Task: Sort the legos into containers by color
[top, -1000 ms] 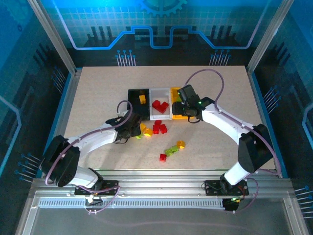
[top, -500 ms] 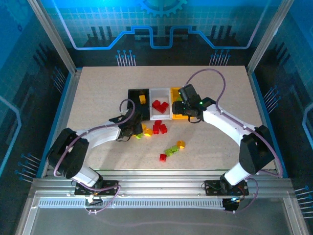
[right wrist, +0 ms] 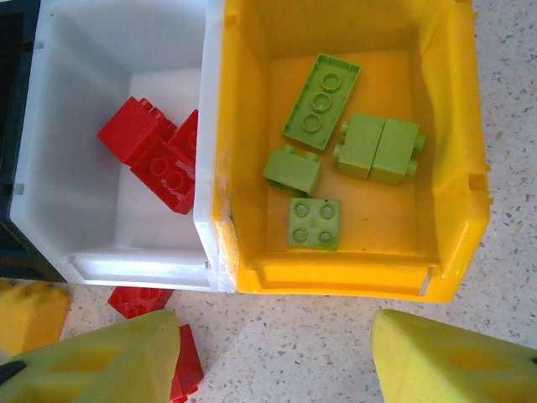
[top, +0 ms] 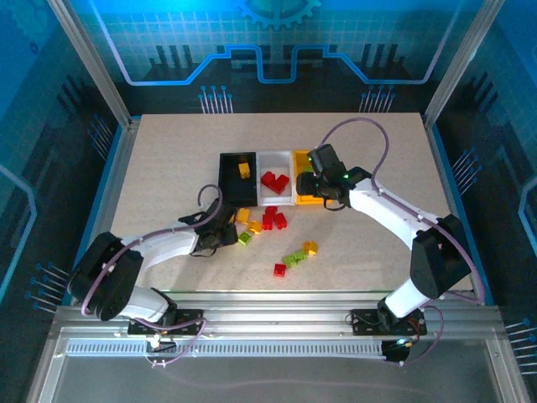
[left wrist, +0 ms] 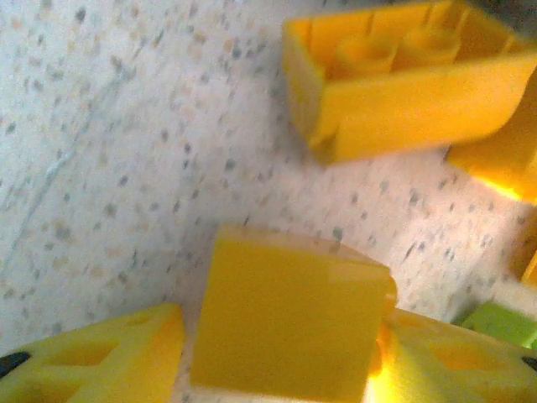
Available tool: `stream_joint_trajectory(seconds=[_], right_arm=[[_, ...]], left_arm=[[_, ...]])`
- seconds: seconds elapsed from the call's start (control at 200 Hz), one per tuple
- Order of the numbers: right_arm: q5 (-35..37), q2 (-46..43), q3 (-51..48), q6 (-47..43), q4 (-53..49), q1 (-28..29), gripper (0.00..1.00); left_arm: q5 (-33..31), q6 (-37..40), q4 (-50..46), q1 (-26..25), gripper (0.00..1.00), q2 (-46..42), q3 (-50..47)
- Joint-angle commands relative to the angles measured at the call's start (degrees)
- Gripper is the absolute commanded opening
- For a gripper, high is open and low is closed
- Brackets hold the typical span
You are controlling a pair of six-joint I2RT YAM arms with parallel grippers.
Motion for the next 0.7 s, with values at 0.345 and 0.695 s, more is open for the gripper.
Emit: stream_joint_trajectory(seconds=[0.345,0.695], right_arm=[[-0.30,0.31,-1.05,1.66,1.60,-0.36,0.64],[0.72,-2.17,-2.31,1.99,1.09,-0.63,0.64]], left_arm=[[-0.56,-0.05,-6.10,0.17,0.82,-2.71,5.29],[0.25,-0.15,-1.04,2.36,0.67,9.99,6.92]])
